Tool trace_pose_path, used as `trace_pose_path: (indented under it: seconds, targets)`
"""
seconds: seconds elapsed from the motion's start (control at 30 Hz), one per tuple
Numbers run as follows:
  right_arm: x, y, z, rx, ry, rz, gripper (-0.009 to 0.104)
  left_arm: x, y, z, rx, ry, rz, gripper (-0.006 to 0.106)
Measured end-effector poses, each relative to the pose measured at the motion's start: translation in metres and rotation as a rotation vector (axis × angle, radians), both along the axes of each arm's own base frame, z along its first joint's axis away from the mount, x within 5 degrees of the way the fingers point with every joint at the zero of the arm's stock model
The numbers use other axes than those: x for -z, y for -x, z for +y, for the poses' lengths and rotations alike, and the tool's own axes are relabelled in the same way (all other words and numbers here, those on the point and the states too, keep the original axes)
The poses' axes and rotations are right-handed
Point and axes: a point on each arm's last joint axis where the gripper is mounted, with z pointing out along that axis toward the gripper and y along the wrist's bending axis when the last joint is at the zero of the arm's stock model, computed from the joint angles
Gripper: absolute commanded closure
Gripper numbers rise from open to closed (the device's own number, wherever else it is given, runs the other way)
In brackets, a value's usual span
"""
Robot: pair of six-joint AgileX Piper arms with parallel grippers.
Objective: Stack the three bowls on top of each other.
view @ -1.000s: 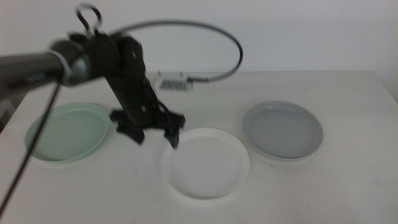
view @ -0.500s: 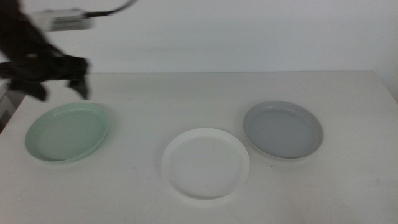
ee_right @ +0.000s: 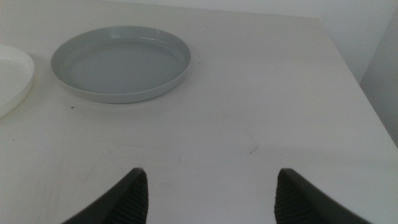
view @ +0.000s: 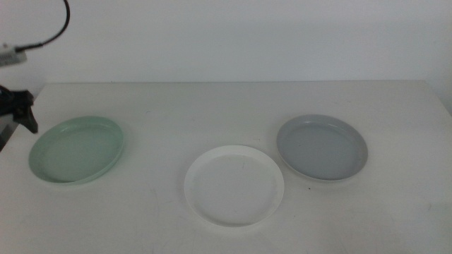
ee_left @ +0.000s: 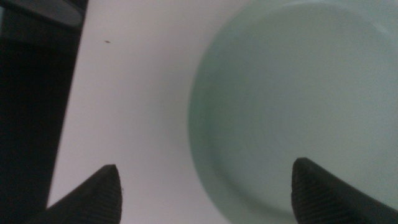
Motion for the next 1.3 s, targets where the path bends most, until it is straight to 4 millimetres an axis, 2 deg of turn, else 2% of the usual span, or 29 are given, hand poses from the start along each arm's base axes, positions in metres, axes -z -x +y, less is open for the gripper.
trace_pose_path:
  seconds: [0.23,0.37,0.47,0.57,0.7,0.77,0.93,1.1,1.17,1.3]
  targets:
    - [0.000,0.000,0.000,0.000,0.000,0.000,0.043,0.057,-0.021,0.006,-0.034,0.059,0.032,-0.004]
    - [0.000,0.000,0.000,0.000,0.000,0.000,0.043,0.081,-0.025,0.008,-0.039,0.072,0.064,0.006]
    - [0.000,0.000,0.000,0.000,0.000,0.000,0.043,0.085,-0.028,0.009,-0.041,0.071,0.061,0.025]
    - [0.000,0.000,0.000,0.000,0.000,0.000,0.043,0.087,-0.030,0.009,-0.042,0.070,0.059,0.052]
    - [0.000,0.000,0.000,0.000,0.000,0.000,0.043,0.088,-0.031,0.008,-0.051,0.090,0.057,0.096]
    - [0.000,0.000,0.000,0.000,0.000,0.000,0.043,0.088,-0.031,0.007,-0.055,0.103,0.059,0.101]
    - [0.000,0.000,0.000,0.000,0.000,0.000,0.043,0.073,-0.024,0.003,-0.050,0.128,0.071,0.101]
    - [0.000,0.000,0.000,0.000,0.000,0.000,0.043,0.027,-0.012,-0.007,-0.023,0.137,0.031,0.101]
    - [0.000,0.000,0.000,0.000,0.000,0.000,0.043,0.004,-0.005,-0.020,0.006,0.140,-0.002,0.101]
    - [0.000,0.000,0.000,0.000,0.000,0.000,0.043,-0.035,0.013,-0.071,0.123,0.140,-0.065,0.101]
